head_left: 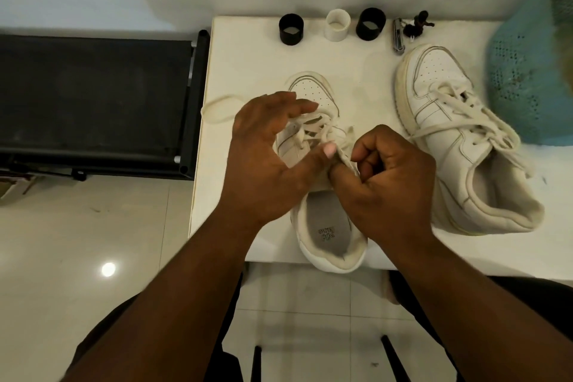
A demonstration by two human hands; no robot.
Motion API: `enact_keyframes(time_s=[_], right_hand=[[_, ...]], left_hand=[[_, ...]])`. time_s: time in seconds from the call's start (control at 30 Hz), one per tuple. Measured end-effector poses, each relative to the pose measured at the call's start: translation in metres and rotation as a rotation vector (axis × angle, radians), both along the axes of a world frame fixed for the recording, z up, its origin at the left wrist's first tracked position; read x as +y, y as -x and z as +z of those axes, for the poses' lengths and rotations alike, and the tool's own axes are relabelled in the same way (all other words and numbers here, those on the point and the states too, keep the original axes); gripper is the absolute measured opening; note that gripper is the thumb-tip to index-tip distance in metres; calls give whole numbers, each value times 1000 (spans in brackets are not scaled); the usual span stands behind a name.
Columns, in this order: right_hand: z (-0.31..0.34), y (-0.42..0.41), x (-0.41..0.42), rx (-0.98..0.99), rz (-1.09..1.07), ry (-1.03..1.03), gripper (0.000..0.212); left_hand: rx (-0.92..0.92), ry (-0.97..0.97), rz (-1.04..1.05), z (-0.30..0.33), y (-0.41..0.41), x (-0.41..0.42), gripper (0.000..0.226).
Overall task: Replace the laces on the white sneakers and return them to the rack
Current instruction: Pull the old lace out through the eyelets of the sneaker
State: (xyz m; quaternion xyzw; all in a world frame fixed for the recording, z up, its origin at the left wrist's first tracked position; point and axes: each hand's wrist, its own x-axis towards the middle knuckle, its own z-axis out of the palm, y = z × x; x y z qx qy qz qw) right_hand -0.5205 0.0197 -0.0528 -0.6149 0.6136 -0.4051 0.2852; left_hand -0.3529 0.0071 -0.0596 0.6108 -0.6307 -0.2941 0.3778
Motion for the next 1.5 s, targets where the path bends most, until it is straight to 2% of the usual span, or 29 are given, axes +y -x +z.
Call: enact_keyframes(time_s=[0.07, 0.23, 0.37, 0.47, 0.53, 0.63, 0.7, 0.77, 0.8, 0.83, 0.9, 0.97, 1.03, 1.13, 1.27, 1.33, 1.4, 1.5], right_hand=[[1, -1, 1, -9, -5, 10, 28], [-1, 0, 1, 3, 12, 14, 26], [0, 0, 0, -1, 15, 22, 25], [1, 0, -1, -13, 14, 14, 24], [0, 1, -1, -12, 5, -1, 23], [-1, 1, -2, -29, -3, -21, 23], [-1, 1, -1, -25, 3, -26, 22], [-1, 0, -1, -25, 5, -28, 21], [-1, 1, -2, -25, 5, -28, 22], [-1, 1, -2, -22, 6, -28, 23], [-1, 0, -2, -21, 11, -26, 24], [-1, 0, -2, -20, 18, -19, 24], [-1, 0, -3, -13, 23, -18, 22], [-2, 1, -3, -24, 16, -40, 22], [-3, 1, -3, -32, 4, -64, 25], [-3, 1, -3, -39, 6, -65, 24], [-2, 1, -3, -38, 8, -65, 22], [-2, 1, -3, -38, 9, -63, 22]], left_hand=[[-36, -34, -8, -2, -1, 1, 55], [-64, -103, -5, 4, 1, 2, 60], [-89, -96, 89, 6, 6, 3, 27], [-127, -21, 92, 7, 7, 4, 13], [-52, 10, 111, 8, 1, 2, 4], [224, -126, 398, 5, -12, -6, 9], [282, -190, 526, 3, -16, -9, 15], [255, -217, 413, 5, -14, -7, 49], [218, -192, 294, 7, -12, -5, 60], [160, -151, 173, 7, -10, -4, 62], [30, -91, 21, 5, -6, -2, 44], [-10, -139, 19, 4, -2, -2, 22], [-26, -130, 66, 3, -1, -2, 7], [-43, -61, 238, 3, -7, -6, 10], [248, -156, 647, -3, -19, -12, 4], [235, -175, 706, -4, -21, -12, 13], [138, -119, 640, -5, -22, -10, 18], [-28, -48, 276, 1, -14, -6, 38]])
